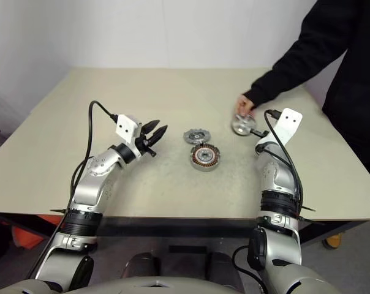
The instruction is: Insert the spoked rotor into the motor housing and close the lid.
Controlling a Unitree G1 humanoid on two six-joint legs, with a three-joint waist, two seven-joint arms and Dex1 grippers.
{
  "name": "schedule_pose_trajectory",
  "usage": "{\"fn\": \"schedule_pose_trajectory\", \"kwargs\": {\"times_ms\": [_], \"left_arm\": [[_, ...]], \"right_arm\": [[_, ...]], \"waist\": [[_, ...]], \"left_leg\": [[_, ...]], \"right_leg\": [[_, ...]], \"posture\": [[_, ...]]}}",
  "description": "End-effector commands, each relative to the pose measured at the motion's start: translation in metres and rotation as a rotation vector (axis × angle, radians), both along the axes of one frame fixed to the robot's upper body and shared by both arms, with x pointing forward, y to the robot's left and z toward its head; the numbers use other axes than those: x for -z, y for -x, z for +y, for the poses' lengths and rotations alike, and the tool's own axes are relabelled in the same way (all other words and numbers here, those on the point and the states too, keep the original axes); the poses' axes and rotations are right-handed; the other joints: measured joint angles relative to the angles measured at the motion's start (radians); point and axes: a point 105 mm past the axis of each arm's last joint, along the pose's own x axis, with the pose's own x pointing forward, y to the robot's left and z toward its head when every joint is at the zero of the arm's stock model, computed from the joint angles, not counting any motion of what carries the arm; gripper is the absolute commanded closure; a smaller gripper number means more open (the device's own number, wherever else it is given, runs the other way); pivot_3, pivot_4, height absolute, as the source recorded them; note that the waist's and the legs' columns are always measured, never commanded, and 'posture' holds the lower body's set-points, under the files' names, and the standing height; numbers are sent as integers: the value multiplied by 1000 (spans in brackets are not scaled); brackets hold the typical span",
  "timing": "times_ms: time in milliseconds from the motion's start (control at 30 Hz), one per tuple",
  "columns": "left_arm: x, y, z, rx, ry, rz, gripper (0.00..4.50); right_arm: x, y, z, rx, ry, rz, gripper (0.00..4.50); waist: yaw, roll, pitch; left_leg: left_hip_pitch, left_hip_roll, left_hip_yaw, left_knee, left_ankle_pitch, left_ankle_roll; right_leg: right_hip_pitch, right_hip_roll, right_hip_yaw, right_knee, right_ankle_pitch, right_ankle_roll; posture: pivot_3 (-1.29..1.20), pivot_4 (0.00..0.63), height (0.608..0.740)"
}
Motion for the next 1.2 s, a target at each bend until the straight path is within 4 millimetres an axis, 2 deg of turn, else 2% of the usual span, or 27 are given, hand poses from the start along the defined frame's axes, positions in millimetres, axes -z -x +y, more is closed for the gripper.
{"fn": "schedule_pose_trajectory", "kwargs": {"times_ms": [33, 133, 333, 567, 733, 867, 1033, 1100, 1200], "left_arm": [[-14, 3, -1, 3, -4, -54, 2888], [-13, 2, 1, 0, -7, -52, 2888], [-12, 0, 8, -10, -20, -47, 2888], [-11, 0, 20, -9, -48, -37, 2888], [-11, 1, 32, 3, -72, -23, 2888], [-10, 2, 40, 32, -99, -4, 2888], [-8, 1, 44, 54, -133, 10, 2888], [-8, 0, 44, 60, -148, 8, 2888], [-3, -8, 42, 106, -303, -19, 2888]], "right_arm": [[-21, -5, 4, -16, 15, -76, 4500], [-26, -6, 9, -65, 53, -91, 4500], [-47, -7, 56, -429, 298, -181, 4500], [-53, -6, 64, -651, 450, -178, 4500], [-47, 14, 77, -954, 504, -146, 4500], [-43, 41, 94, -1194, 485, -144, 4500], [-34, 58, 103, -1324, 484, -116, 4500], [-33, 56, 102, -1305, 495, -112, 4500], [-35, 49, 101, -1273, 505, -114, 4500]], "waist": [[0, 0, 0], [0, 0, 0], [0, 0, 0], [2, 0, 0], [2, 0, 0], [2, 0, 0], [3, 0, 0], [4, 0, 0], [5, 0, 0]], "left_leg": [[0, 0, 0, 0, 0, 0], [0, 0, 0, 0, 0, 0], [0, 0, 0, 0, 0, 0], [-1, 1, 0, 1, -1, 1], [-1, 1, 0, 1, -3, 6], [-1, 2, 0, 2, -4, 7], [0, 2, 0, 3, -4, 8], [1, 2, 0, 3, -4, 8], [1, 1, 0, 3, -4, 7]], "right_leg": [[0, 0, 0, 0, 0, 0], [0, 0, 0, 0, 0, 0], [0, 0, 0, 0, 0, 0], [0, 0, 0, 0, 0, 0], [1, 0, 0, 0, 2, -3], [1, 0, 0, 0, 2, -3], [2, 0, 0, 0, 0, -1], [3, 0, 0, 0, 0, -1], [3, 0, 0, 0, 0, -1]], "posture": [[0, 0, 740], [0, 0, 740], [0, 0, 740], [0, 0, 740], [0, 0, 740], [0, 0, 740], [0, 0, 740], [0, 0, 740], [0, 0, 740]]}}
